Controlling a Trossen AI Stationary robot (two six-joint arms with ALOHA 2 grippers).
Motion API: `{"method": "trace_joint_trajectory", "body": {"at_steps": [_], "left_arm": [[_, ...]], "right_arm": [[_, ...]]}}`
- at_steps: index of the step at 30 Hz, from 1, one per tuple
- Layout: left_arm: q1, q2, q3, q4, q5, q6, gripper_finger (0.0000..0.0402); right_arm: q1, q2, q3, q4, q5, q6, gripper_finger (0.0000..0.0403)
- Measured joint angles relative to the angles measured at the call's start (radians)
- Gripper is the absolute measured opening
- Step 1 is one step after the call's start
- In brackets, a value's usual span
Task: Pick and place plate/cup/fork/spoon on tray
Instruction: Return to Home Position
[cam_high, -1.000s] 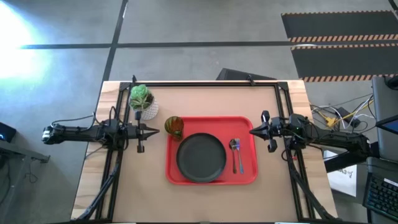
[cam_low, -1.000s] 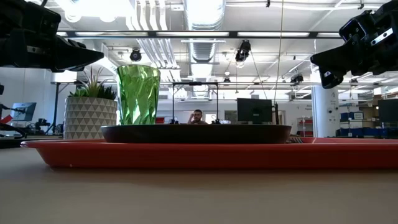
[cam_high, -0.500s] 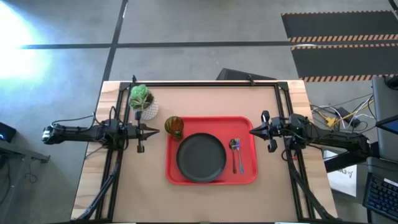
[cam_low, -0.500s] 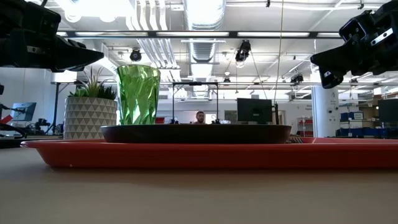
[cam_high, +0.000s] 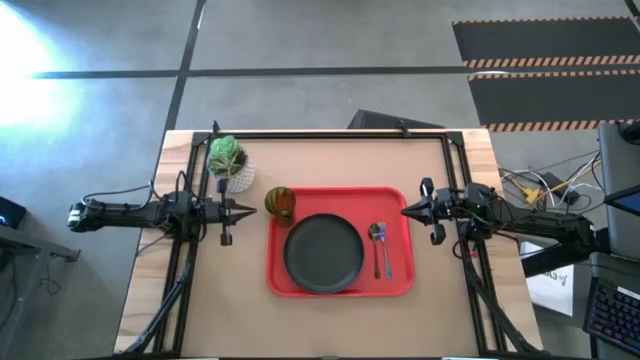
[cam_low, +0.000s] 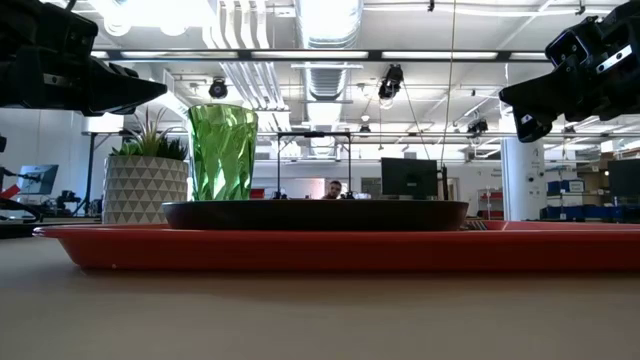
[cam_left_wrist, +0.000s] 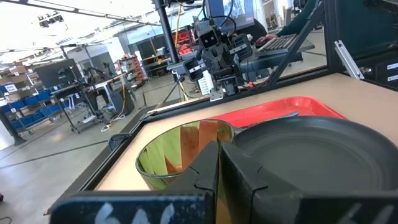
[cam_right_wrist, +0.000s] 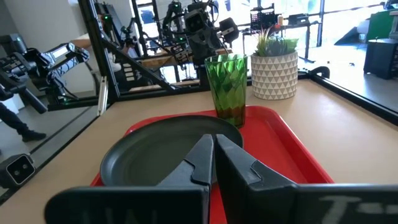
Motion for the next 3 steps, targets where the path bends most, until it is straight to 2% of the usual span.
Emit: {"method": "trace_joint_trajectory", "body": {"at_steps": [3], "left_arm": [[0.000, 0.000, 0.000, 0.000, 0.000, 0.000, 0.0000]], "right_arm": [[0.000, 0.000, 0.000, 0.000, 0.000, 0.000, 0.0009]]}}
